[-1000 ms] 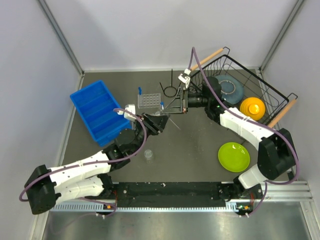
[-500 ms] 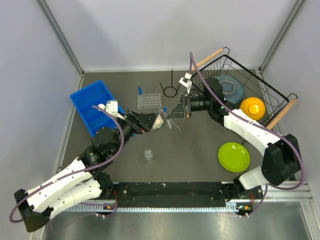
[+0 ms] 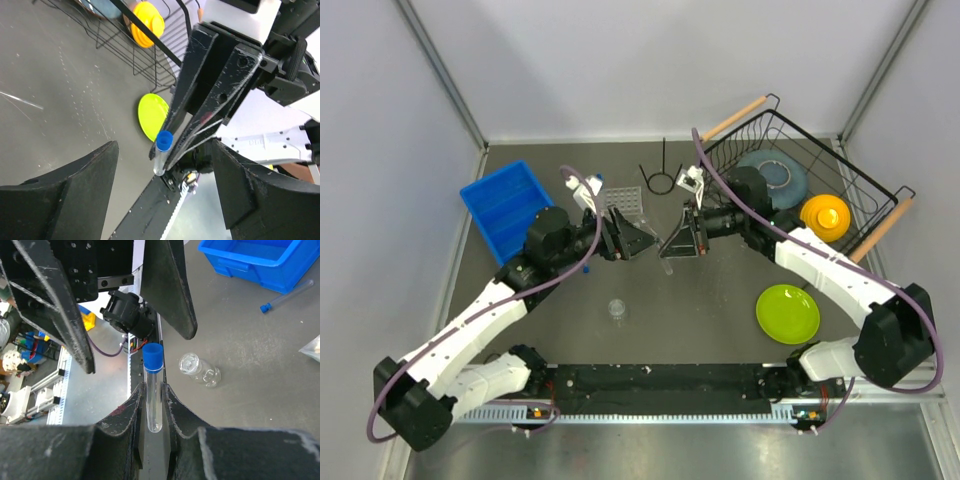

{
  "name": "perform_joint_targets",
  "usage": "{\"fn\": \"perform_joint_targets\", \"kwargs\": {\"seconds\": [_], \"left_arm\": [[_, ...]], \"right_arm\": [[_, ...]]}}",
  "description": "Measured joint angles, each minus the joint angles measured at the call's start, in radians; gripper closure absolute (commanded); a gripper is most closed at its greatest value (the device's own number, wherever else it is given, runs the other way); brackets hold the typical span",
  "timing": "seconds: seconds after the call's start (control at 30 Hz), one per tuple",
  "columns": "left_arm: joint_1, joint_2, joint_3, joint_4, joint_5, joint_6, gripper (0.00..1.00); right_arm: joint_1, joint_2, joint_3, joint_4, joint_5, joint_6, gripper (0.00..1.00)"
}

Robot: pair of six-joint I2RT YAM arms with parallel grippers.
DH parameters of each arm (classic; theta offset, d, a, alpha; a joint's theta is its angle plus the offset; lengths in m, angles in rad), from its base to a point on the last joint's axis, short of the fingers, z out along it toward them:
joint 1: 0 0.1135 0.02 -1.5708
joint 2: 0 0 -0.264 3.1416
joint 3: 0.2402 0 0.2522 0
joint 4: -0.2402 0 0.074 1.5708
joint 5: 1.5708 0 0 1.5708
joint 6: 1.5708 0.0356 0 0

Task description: Organize the chemistry lab equipment

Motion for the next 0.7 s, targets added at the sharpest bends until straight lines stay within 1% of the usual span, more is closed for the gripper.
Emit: {"fn": "perform_joint_targets", "kwargs": {"seconds": [0.07, 0.1, 0.17, 0.23, 0.37, 0.53, 0.7], "left_arm": [[0.0, 0.023, 0.018, -0.017, 0.041, 0.005, 0.26], [0.0, 0.031, 0.029, -0.023, 0.057, 0.007, 0.3], [-0.001, 0.043, 0.045, -0.024, 0.074, 0.011, 0.31], [-0.007, 0.053, 0.058, -0.031, 0.08, 0.017, 0.35], [-0.032, 0.079, 0.08, -0.067, 0.072, 0.037, 0.43], [-0.055, 0.099, 0.1, -0.125, 0.035, 0.063, 0.49], [-0.061, 0.101, 0.111, -0.156, 0.008, 0.076, 0.53]], "right_arm": [[0.0, 0.0, -0.003, -0.008, -0.003, -0.013, 0.94], [0.0, 0.0, -0.004, -0.014, -0.003, -0.019, 0.94], [0.0, 0.0, -0.004, -0.019, -0.003, -0.028, 0.94], [0.0, 0.0, -0.004, -0.021, -0.003, -0.033, 0.94], [0.002, 0.0, -0.004, -0.023, -0.003, -0.038, 0.94], [0.006, 0.0, -0.004, -0.026, -0.003, -0.046, 0.94], [0.009, 0.0, -0.004, -0.026, -0.003, -0.051, 0.94]]}}
